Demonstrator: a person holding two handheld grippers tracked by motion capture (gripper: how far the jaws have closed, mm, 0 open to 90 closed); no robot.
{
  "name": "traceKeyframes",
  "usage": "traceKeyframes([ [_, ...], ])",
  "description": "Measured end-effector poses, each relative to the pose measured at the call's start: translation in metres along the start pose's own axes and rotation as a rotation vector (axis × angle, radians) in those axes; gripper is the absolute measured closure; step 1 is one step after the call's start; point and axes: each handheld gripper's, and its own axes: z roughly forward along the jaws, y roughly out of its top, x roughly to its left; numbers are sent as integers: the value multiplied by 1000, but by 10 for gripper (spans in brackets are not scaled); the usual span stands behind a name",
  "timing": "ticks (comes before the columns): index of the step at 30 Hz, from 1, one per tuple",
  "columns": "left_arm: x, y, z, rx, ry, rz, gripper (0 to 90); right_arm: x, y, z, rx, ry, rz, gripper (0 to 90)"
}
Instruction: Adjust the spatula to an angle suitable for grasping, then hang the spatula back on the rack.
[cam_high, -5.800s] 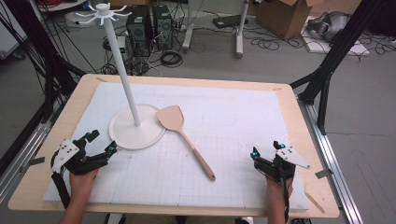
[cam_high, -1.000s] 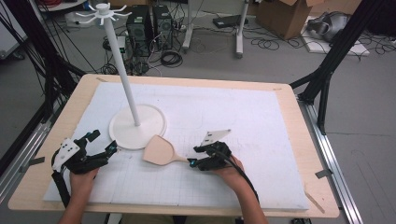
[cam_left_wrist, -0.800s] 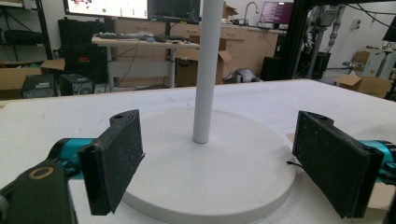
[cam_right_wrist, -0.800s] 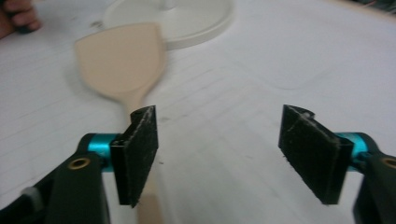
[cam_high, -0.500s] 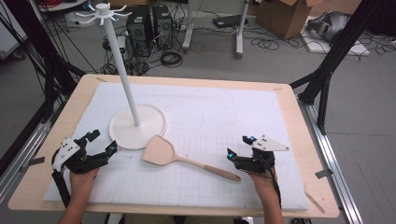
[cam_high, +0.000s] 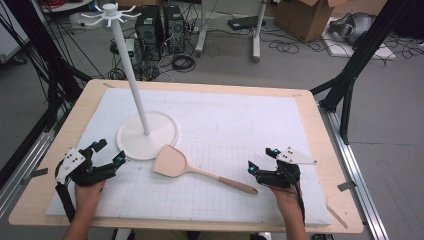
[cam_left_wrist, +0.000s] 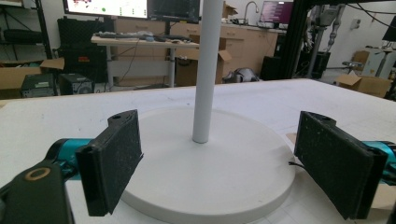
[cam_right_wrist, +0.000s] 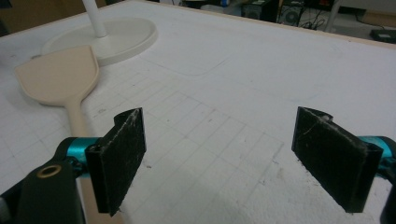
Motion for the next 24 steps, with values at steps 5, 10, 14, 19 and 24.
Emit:
traceKeyframes([
  [5,0,0,0,-1,0,1,152,9,5,7,36,40,0,166],
  [10,0,0,0,-1,-1,1,153,20,11,15,71,71,-68,172],
  [14,0,0,0,1,1,1,154,31,16,26,123,153,-119,212],
  [19,0,0,0,3,1,5,155,48,21,47,204,237,-195,258],
  [24,-1,0,1,4,3,4,155,62,22,66,294,305,-264,352],
])
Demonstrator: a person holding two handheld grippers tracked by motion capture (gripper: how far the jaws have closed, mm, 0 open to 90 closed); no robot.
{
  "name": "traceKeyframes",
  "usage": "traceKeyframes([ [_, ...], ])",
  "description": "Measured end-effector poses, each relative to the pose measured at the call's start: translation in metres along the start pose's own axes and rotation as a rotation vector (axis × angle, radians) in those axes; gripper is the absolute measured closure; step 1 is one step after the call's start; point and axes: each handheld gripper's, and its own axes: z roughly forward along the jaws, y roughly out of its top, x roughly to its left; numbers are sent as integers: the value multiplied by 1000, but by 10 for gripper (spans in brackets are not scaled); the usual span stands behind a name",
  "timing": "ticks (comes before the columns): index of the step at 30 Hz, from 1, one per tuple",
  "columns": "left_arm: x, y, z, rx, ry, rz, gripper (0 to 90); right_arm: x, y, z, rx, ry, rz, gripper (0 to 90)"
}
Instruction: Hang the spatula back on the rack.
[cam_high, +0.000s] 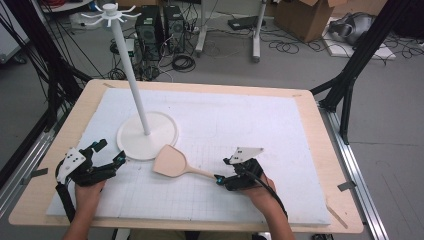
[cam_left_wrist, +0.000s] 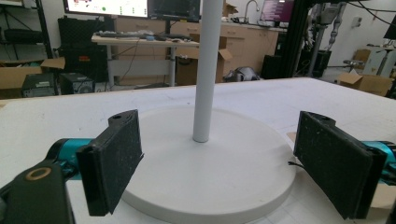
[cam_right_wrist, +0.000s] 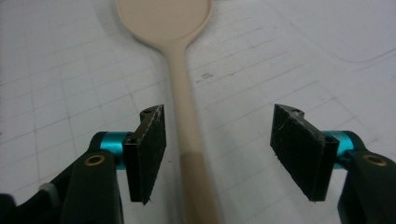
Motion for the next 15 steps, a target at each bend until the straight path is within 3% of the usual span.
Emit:
traceKeyframes([
  [4,0,0,0,1,0,0,156,4,0,10,55,52,-28,417],
  [8,0,0,0,1,0,1,156,4,-1,15,106,71,-59,483],
  [15,0,0,0,2,-2,0,156,2,-2,20,134,103,-73,577],
])
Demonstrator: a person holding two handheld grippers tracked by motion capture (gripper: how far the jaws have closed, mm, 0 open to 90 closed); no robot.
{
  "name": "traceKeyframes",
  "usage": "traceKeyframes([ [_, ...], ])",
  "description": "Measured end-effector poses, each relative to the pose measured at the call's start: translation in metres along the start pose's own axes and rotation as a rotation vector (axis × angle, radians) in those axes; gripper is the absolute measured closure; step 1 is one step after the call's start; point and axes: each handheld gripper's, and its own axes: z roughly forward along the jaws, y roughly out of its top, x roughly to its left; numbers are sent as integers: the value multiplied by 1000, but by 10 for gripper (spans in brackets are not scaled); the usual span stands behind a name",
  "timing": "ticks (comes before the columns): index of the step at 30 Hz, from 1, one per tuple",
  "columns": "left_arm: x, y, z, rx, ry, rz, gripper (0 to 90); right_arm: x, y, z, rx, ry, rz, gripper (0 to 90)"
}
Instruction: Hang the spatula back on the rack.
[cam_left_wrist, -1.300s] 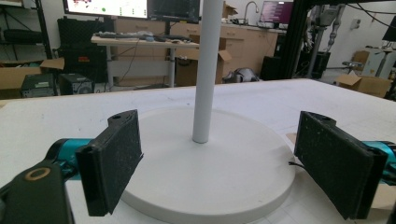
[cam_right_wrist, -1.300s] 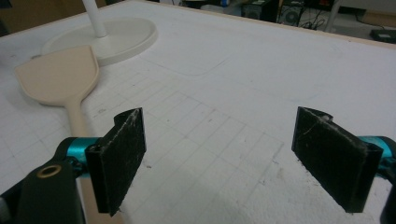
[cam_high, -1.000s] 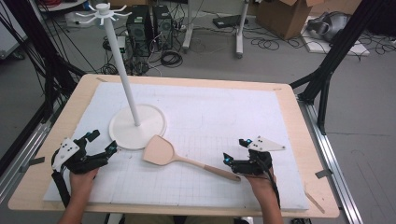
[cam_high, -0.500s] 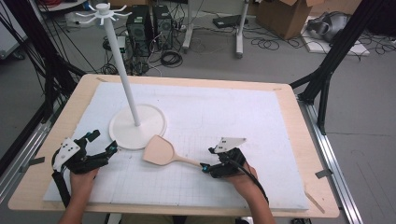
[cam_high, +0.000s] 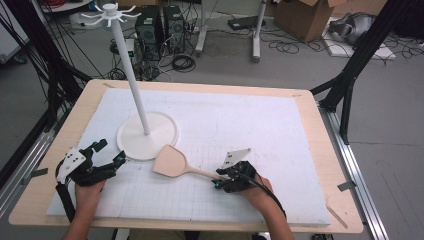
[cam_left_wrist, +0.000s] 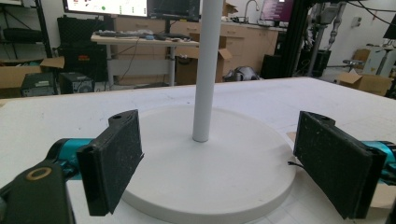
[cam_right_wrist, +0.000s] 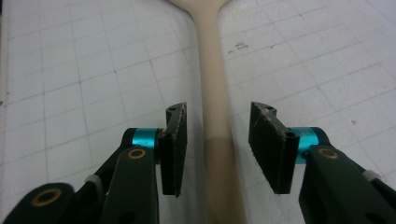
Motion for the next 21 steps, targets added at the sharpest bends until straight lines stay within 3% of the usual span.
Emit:
traceKeyframes([
  [4,0,0,0,1,1,0,157,-1,0,3,8,0,-11,630],
  [6,0,0,0,1,-1,-1,157,-1,1,3,13,6,-19,746],
  [11,0,0,0,2,0,0,157,2,3,3,30,-3,-55,768],
  [14,0,0,0,3,1,0,157,3,4,2,11,-17,-78,770],
  [17,0,0,0,2,0,0,157,-2,5,-2,-25,-2,-48,770],
  [21,0,0,0,3,-1,0,158,-6,3,-2,-28,14,-17,770],
])
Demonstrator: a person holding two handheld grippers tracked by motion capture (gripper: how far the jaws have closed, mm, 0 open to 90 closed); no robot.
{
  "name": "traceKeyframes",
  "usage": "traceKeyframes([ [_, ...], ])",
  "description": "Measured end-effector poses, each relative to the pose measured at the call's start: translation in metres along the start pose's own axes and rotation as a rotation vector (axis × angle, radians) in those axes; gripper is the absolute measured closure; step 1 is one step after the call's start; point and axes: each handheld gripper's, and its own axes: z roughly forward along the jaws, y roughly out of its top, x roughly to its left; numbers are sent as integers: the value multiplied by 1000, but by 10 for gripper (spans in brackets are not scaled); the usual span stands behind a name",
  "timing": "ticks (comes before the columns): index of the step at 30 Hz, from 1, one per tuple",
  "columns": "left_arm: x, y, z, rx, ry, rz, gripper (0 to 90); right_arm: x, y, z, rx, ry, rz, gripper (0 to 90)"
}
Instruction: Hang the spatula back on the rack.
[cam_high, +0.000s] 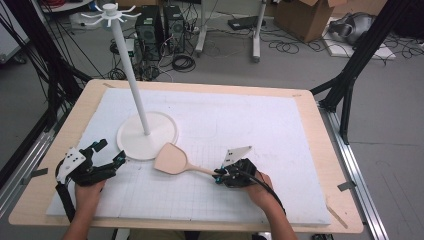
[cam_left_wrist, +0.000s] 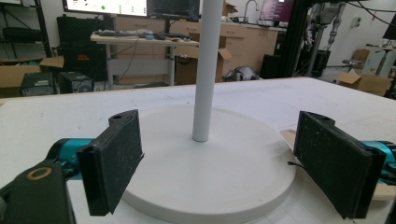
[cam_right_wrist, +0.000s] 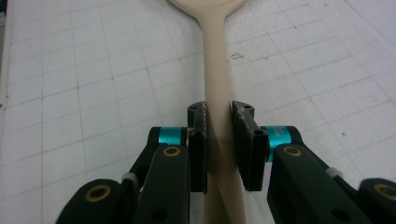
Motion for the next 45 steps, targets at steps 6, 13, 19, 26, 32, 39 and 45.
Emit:
traceKeyframes([
  [6,-1,1,0,5,0,4,165,0,1,-3,-33,24,-15,770],
  [13,-28,34,9,73,-217,75,218,0,5,-9,-47,49,-51,769],
  [19,-64,61,26,207,-482,174,272,0,16,-15,-7,75,-107,769],
  [26,-92,73,48,312,-631,229,268,1,28,-16,19,102,-147,768],
  [32,-103,74,61,400,-695,244,306,4,39,-17,65,122,-201,768],
  [39,-121,71,82,542,-782,305,378,8,52,-18,89,142,-241,768],
  [45,-136,73,97,640,-811,376,444,10,59,-18,112,146,-266,768],
])
